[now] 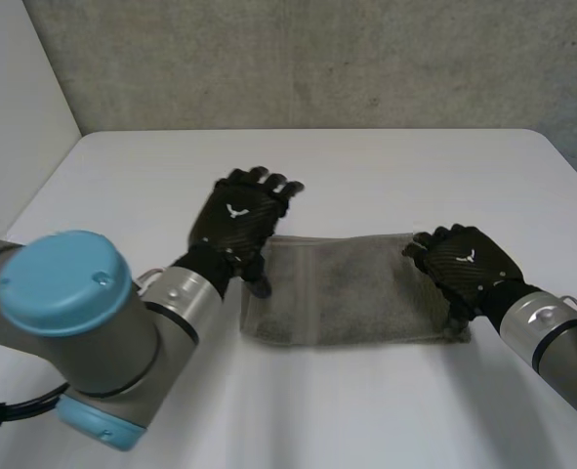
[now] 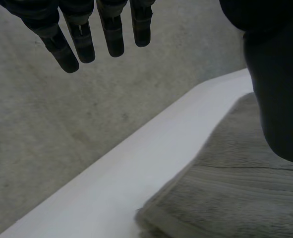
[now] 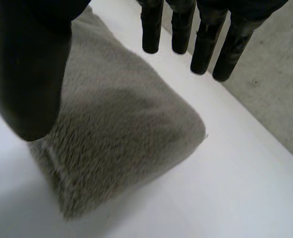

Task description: Fold the towel.

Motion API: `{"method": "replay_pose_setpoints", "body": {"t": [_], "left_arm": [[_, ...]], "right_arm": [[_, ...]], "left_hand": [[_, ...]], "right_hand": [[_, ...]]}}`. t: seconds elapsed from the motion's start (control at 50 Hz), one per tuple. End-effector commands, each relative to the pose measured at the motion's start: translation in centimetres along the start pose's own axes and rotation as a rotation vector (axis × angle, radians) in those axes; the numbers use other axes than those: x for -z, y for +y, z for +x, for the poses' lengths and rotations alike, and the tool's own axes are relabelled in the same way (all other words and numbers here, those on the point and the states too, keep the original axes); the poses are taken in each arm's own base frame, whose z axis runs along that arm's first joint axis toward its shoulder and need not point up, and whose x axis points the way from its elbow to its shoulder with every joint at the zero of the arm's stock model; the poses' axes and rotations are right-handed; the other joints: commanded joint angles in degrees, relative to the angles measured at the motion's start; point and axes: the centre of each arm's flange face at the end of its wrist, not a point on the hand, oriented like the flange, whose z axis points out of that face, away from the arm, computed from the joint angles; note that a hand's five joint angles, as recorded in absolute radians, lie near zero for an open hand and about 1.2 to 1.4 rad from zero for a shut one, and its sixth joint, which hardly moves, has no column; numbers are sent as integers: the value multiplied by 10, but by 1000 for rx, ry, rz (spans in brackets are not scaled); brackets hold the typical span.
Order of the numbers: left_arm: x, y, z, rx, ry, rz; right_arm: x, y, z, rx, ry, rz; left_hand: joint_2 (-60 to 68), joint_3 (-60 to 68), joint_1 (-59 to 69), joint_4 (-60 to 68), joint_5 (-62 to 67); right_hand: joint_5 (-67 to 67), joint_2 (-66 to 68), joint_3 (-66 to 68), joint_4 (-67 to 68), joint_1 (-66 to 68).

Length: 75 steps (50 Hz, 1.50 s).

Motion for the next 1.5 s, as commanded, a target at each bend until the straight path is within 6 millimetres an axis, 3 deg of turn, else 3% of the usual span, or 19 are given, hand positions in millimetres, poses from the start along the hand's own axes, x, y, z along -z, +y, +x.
{"method": "replay_pose_setpoints", "body": {"t": [0.02,0.26,0.38,0.48,0.52,0.58,0.68,0.7,0.74,0.8,0.84,0.9,0.96,1.0,1.04,1.1,1.26,1.34,1.5], "left_arm": [[-2,20,19,-27,48,-48],[-1,28,18,-49,-10,-83],[0,17,12,-48,-28,-61],[2,-9,2,-46,-55,9],[2,-22,-10,-45,-91,43],[3,-30,-16,-45,-109,65],[5,-51,-46,-43,-209,117],[5,-51,-46,-43,-209,117],[6,-53,-63,-34,-279,118],[7,-52,-71,-27,-308,115],[7,-48,-78,-3,-330,104],[7,-44,-81,24,-333,95],[8,-41,-81,35,-333,89],[7,-38,-80,45,-327,80],[7,-37,-81,47,-328,77],[7,-35,-79,47,-325,75],[7,-34,-70,57,-301,71],[6,-26,-52,81,-251,52],[-1,6,-6,78,-128,-42]], "right_arm": [[-6,21,0,-13,-15,-51],[-17,40,0,2,-6,-104],[-18,40,11,106,103,-126],[-12,15,17,243,174,-73],[-10,-19,-5,328,138,45],[-9,-36,-20,356,111,104],[-5,-80,-87,480,-40,292],[-5,-80,-87,481,-41,292],[-8,-75,-133,580,-153,325],[-6,-71,-156,645,-208,348],[1,-57,-195,787,-306,380],[2,-48,-207,877,-320,375],[1,-47,-207,877,-318,373],[-1,-50,-202,817,-302,366],[-4,-57,-189,749,-265,362],[-6,-82,-148,558,-157,385],[-7,-97,-88,27,-83,361],[-13,-84,-58,-113,-43,283],[-32,-47,-44,-166,-24,136]], "left_hand": [[-33,-25,-37,-36,-111],[-34,-27,-38,-37,-113],[-34,-27,-38,-37,-113],[-34,-27,-38,-37,-113],[-34,-27,-38,-37,-113],[-34,-27,-38,-37,-113],[-34,-27,-38,-37,-113],[-34,-27,-38,-37,-113],[-34,-27,-38,-37,-113],[-34,-27,-38,-37,-113],[-34,-27,-38,-37,-113],[-34,-27,-38,-37,-113],[-34,-27,-38,-37,-113],[-34,-27,-38,-37,-113],[-34,-27,-38,-37,-113],[-34,-27,-38,-37,-113],[-36,-28,-40,-39,-115],[-36,-28,-40,-39,-115],[-41,-33,-45,-44,-120]], "right_hand": [[137,142,141,143,137],[343,347,346,348,343],[633,638,637,639,633],[633,638,637,639,633],[633,638,637,639,633],[633,638,637,639,633],[633,638,637,639,633],[633,638,637,639,633],[633,638,637,639,633],[633,638,637,639,633],[633,638,637,639,633],[633,638,637,639,633],[602,606,606,607,602],[82,86,85,87,81],[-67,-62,-63,-61,-67],[-67,-62,-63,-61,-67],[-67,-62,-63,-61,-67],[-67,-62,-63,-61,-67],[-67,-62,-63,-61,-67]]}}
